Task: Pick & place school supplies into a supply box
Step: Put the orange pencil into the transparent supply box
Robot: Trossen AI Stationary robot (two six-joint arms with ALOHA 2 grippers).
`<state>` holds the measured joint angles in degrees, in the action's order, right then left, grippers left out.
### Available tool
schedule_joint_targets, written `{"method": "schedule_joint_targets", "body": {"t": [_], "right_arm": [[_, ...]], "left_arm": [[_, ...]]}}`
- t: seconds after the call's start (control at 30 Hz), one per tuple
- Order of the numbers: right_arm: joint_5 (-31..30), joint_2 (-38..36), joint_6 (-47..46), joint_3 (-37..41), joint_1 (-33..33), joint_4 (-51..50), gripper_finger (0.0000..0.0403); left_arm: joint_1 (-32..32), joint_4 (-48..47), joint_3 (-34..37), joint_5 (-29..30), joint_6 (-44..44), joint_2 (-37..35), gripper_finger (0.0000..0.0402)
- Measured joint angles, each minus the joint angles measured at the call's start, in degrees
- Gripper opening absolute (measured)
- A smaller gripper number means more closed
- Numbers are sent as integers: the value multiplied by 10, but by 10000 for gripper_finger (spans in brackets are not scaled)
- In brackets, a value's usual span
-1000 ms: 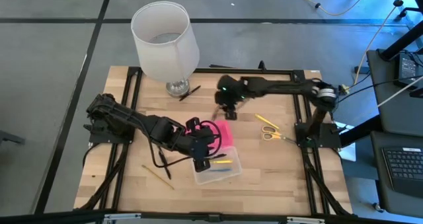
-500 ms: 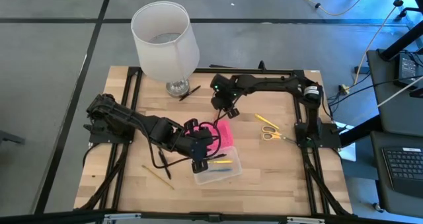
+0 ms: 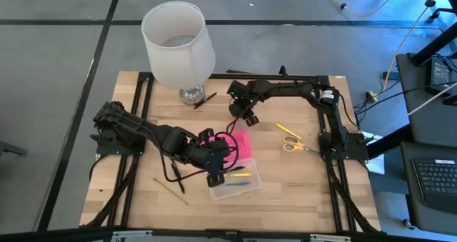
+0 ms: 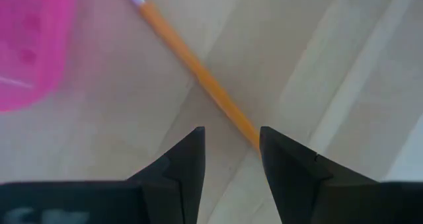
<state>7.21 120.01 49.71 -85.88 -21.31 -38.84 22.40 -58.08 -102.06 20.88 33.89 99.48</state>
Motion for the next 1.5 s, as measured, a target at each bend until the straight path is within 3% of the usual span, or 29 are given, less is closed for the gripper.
{"method": "schedule_joint_targets", "body": {"t": [0.6,1.1,1.23,1.5], "right_arm": [[8,37,4,-15,-10,15,135],[-22,38,-4,-15,-8,-15,17],[-57,37,-72,-15,-8,-45,8],[-61,33,-210,6,-6,-57,4]], "left_arm": [[0,0,0,1,14,0,96],[0,0,0,5,14,0,97],[0,0,0,5,14,0,100],[0,0,0,5,4,0,95]]}}
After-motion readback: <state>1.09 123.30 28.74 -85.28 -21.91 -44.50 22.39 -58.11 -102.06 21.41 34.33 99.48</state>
